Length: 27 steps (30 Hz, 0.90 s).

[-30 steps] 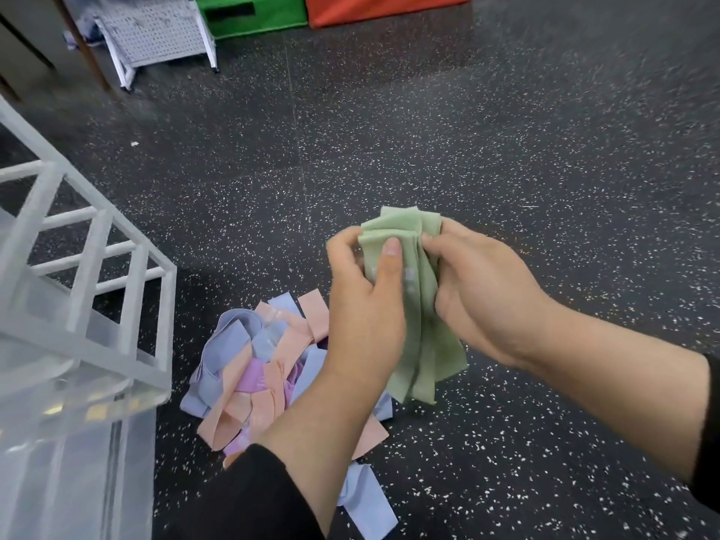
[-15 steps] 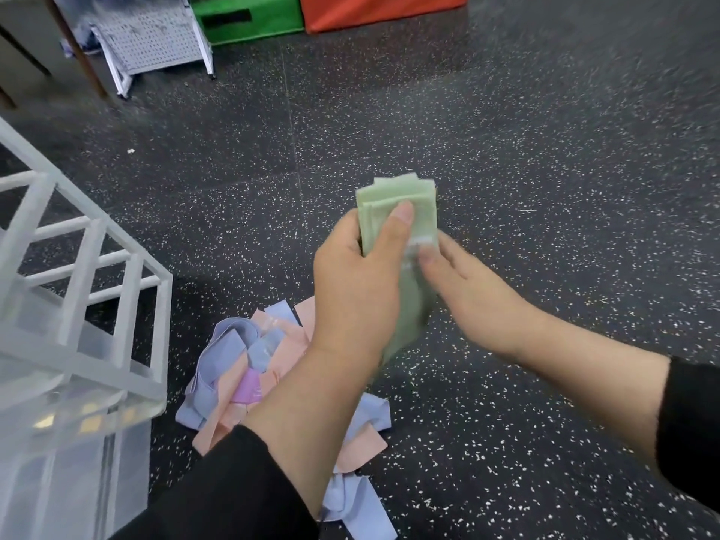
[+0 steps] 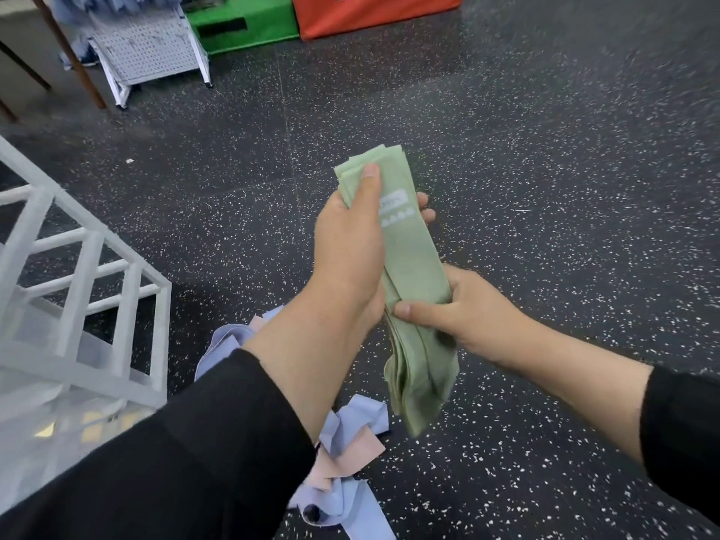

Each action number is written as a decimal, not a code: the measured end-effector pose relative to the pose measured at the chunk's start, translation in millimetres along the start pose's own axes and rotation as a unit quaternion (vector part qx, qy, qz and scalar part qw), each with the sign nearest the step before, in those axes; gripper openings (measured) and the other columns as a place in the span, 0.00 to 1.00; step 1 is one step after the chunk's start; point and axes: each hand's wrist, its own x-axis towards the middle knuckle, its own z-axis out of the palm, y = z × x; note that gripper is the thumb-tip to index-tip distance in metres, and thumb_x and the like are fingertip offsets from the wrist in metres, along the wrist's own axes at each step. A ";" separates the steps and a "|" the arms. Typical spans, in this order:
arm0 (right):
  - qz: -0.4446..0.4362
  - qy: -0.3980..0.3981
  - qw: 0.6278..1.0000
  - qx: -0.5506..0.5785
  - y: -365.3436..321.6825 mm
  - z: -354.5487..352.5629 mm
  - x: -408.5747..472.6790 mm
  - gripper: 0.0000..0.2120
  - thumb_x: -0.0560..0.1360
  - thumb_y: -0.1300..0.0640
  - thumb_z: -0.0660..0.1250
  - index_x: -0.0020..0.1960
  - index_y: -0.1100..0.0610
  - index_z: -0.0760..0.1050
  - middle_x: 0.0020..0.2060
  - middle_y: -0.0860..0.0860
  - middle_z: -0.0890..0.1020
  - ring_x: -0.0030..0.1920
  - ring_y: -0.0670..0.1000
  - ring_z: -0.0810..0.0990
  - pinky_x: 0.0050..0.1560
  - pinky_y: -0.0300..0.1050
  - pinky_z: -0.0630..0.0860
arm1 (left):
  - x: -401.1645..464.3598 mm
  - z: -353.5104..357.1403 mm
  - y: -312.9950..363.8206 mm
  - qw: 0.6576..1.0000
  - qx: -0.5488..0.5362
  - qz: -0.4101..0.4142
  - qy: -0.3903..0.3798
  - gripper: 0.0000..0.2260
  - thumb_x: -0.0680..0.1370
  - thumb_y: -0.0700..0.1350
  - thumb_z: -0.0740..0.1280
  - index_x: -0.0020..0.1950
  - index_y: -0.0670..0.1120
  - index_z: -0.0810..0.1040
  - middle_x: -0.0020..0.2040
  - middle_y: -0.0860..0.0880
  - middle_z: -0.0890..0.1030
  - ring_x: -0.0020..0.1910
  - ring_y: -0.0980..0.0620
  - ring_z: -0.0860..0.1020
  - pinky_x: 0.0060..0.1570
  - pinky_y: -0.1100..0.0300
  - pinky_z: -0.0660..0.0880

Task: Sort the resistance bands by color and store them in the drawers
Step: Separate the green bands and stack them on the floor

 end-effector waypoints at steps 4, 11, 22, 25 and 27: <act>0.062 -0.015 0.995 0.071 16.0 -4.5 -9.7 0.14 0.70 0.55 0.74 0.54 0.57 0.80 0.45 0.53 0.87 0.44 0.50 0.85 0.46 0.45 0.83 | 18.9 -0.2 -13.1 0.999 -0.013 -0.030 0.020 0.16 0.85 0.52 0.61 0.62 0.40 0.77 0.47 0.37 0.85 0.39 0.44 0.83 0.35 0.53 0.81; 0.182 0.005 0.978 0.100 71.0 -21.1 -27.7 0.15 0.80 0.59 0.69 0.66 0.55 0.76 0.56 0.54 0.86 0.56 0.56 0.85 0.57 0.54 0.81 | 39.9 -8.0 -66.9 0.991 0.026 -0.122 0.040 0.15 0.84 0.54 0.64 0.60 0.43 0.77 0.49 0.40 0.82 0.41 0.44 0.82 0.44 0.46 0.82; 0.250 0.104 0.962 -0.021 132.9 -80.7 -45.2 0.13 0.76 0.55 0.74 0.59 0.52 0.79 0.51 0.51 0.87 0.51 0.55 0.87 0.58 0.62 0.81 | 70.1 9.3 -156.1 0.965 0.089 -0.242 0.046 0.15 0.82 0.55 0.67 0.58 0.44 0.78 0.57 0.43 0.85 0.52 0.43 0.85 0.57 0.44 0.81; 0.286 0.098 0.948 -0.093 151.9 -98.7 -37.6 0.17 0.74 0.51 0.76 0.61 0.49 0.78 0.54 0.49 0.86 0.51 0.53 0.86 0.57 0.58 0.82 | 79.1 4.1 -165.3 0.929 0.229 -0.291 -0.018 0.29 0.80 0.60 0.66 0.74 0.43 0.70 0.69 0.46 0.77 0.65 0.43 0.78 0.68 0.44 0.73; 0.315 0.041 0.893 -0.318 165.0 -109.3 -32.3 0.30 0.74 0.46 0.75 0.73 0.50 0.70 0.66 0.51 0.78 0.55 0.53 0.83 0.55 0.49 0.79 | 71.3 -7.9 -177.3 0.869 0.417 -0.263 -0.039 0.30 0.83 0.57 0.62 0.79 0.41 0.63 0.72 0.43 0.73 0.69 0.40 0.74 0.69 0.48 0.70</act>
